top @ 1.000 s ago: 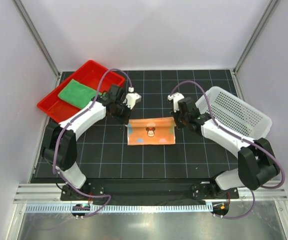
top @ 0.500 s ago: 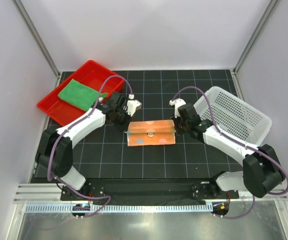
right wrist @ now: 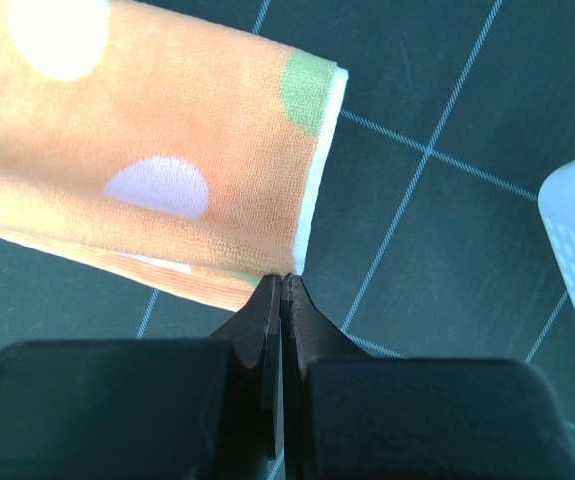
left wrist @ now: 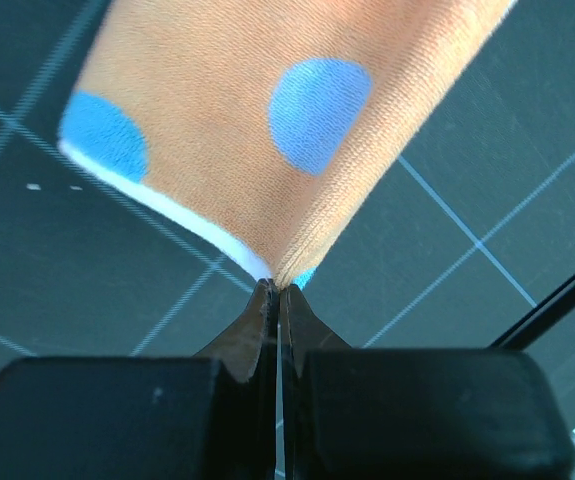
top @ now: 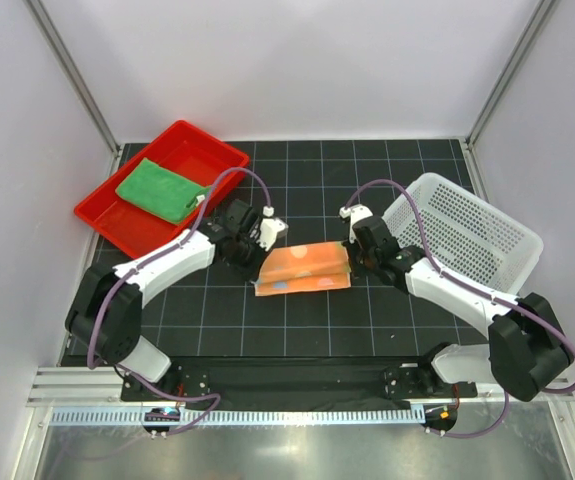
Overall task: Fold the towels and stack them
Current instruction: Fold the towel
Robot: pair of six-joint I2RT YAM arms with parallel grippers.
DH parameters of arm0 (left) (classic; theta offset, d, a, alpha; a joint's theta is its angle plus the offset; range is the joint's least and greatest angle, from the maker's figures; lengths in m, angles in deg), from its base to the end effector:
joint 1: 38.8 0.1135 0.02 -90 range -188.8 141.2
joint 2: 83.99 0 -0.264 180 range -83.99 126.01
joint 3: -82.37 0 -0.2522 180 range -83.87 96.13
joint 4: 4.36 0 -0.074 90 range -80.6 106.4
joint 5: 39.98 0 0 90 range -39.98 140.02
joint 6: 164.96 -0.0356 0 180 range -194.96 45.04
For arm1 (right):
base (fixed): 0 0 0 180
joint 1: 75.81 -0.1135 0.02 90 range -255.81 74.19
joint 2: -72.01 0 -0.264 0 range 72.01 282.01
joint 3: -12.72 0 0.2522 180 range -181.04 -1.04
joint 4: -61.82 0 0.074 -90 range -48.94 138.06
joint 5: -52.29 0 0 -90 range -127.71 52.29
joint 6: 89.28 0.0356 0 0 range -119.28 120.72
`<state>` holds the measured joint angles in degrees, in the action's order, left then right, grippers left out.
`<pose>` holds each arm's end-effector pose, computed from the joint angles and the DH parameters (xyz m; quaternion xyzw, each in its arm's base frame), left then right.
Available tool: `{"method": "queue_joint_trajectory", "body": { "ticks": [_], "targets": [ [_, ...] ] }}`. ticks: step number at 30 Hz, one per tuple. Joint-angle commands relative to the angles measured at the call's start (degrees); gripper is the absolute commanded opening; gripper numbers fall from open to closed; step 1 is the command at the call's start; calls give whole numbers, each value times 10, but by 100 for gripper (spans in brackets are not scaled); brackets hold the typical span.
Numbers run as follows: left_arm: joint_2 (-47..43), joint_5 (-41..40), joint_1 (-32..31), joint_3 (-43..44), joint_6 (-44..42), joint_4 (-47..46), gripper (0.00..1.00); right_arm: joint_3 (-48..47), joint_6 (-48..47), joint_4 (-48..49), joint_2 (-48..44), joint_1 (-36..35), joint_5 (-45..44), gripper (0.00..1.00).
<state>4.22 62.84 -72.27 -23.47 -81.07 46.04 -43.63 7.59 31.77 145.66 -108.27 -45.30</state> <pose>0.2486 -0.1739 0.2181 0.3514 0.9036 -0.1578 0.1878 0.2223 0.1359 0.2114 -0.1824 0.9117 0.0641 0.3624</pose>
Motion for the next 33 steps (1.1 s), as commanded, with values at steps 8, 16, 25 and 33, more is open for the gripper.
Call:
{"method": "queue_joint_trajectory", "body": {
  "ticks": [8,16,25,33],
  "targets": [
    [-30,-55,-34,-34,29,5,0,-8,54,-32,-5,-1,-29,4],
    [-31,-56,-41,-36,39,9,7,10,74,-40,-8,-1,-16,16],
    [-50,15,-41,-14,58,49,39,-29,148,-110,-24,-1,7,27],
    [-3,41,-41,-8,202,-9,35,-62,219,-56,17,-15,33,27]
  ]
}}
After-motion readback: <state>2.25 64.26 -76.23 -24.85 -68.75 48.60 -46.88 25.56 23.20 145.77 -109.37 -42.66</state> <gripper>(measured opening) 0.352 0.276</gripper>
